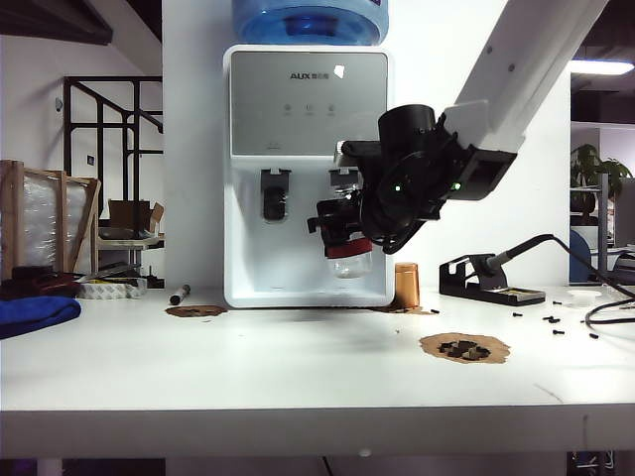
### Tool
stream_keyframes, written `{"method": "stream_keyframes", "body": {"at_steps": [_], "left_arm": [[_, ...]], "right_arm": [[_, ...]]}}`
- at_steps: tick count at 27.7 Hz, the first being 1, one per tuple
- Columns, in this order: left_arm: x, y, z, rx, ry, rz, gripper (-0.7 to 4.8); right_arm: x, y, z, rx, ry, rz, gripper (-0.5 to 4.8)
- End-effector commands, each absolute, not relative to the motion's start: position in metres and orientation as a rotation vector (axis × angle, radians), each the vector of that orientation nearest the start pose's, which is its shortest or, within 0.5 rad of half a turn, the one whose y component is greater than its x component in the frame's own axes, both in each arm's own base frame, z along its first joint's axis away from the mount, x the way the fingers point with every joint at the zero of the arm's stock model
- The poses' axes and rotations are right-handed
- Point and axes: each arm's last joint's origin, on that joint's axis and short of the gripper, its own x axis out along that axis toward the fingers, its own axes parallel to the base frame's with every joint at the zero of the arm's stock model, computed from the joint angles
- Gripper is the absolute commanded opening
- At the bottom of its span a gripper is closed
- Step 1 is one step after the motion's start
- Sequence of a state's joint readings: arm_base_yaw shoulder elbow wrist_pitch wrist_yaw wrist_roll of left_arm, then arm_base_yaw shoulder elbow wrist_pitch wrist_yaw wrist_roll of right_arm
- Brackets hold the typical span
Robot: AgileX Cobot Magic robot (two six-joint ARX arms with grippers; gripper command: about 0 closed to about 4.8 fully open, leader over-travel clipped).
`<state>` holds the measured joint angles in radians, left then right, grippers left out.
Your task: Pick up the water bottle with two loops of red belts, then reach the front water dispenser and gently press the gray-black baffle horizontally to get a little water.
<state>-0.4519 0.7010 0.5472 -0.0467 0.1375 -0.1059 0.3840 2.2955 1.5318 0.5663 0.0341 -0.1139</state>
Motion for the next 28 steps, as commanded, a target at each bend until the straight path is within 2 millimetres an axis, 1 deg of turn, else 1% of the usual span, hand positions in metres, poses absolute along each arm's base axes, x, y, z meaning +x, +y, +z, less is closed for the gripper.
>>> {"method": "stream_keyframes", "body": {"at_steps": [1, 12, 18, 28], "left_arm": [[0.149, -0.077, 0.277, -0.052, 0.223, -0.578, -0.04], [0.149, -0.077, 0.279, -0.056, 0.196, -0.577, -0.05], [0.149, -0.077, 0.280, -0.056, 0.193, -0.578, -0.04], [0.149, -0.077, 0.280, -0.056, 0.194, -0.578, -0.04]], "right_arm": [[0.474, 0.187, 0.161, -0.152, 0.146, 0.338, -0.02], [0.481, 0.182, 0.155, -0.151, 0.144, 0.320, -0.02], [0.489, 0.183, 0.160, -0.143, 0.115, 0.336, -0.02], [0.490, 0.184, 0.166, -0.135, 0.086, 0.372, -0.02]]}}
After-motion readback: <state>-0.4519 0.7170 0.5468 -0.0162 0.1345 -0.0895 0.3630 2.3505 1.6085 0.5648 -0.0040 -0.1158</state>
